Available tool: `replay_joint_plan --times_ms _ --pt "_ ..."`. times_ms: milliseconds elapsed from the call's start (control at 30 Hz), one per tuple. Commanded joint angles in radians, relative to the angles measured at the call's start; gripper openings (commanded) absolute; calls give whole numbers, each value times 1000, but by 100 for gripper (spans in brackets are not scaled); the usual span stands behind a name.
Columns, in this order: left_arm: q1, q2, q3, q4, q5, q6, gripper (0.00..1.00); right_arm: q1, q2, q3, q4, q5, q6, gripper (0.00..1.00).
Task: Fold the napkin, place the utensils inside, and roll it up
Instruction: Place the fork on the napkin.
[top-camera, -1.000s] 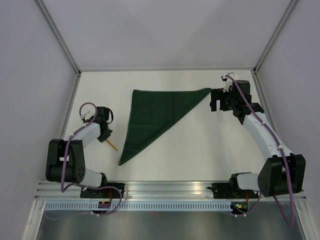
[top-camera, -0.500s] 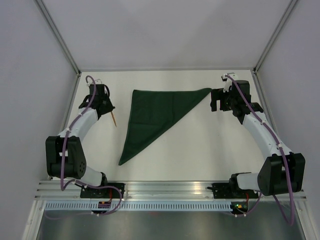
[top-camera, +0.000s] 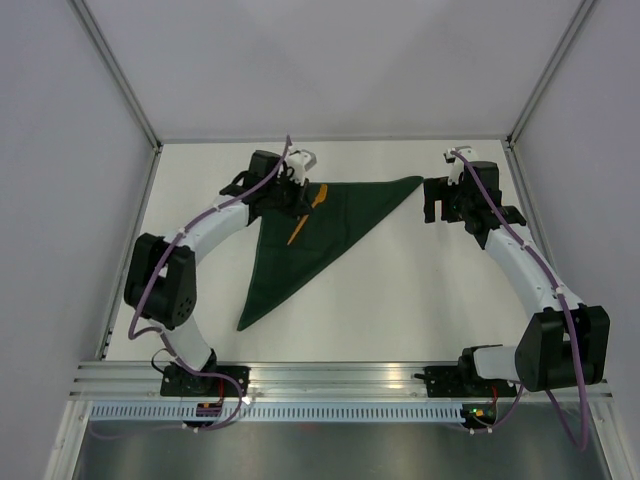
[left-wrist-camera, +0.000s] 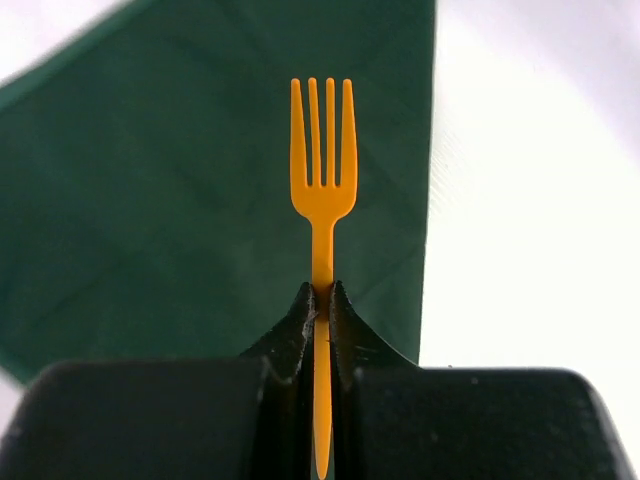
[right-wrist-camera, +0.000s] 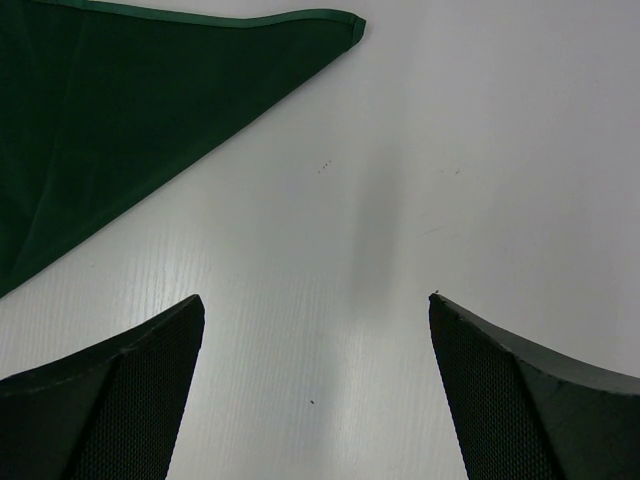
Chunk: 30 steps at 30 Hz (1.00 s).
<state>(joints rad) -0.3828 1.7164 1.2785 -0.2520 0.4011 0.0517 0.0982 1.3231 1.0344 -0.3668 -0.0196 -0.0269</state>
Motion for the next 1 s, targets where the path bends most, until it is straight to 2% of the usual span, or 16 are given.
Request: replay_joint_plan --times_ms 0,167,367,967 --pt "-60 80 59 -16 39 120 2 -2 2 -4 8 40 -8 98" --pt "-163 184 136 -78 -33 168 2 -2 1 -4 9 41 -11 98" --pt "-214 265 228 -121 -61 171 2 -2 1 -4 11 49 -13 98" --pt "-242 411 295 -139 -108 60 2 -2 2 -4 8 52 -16 98"
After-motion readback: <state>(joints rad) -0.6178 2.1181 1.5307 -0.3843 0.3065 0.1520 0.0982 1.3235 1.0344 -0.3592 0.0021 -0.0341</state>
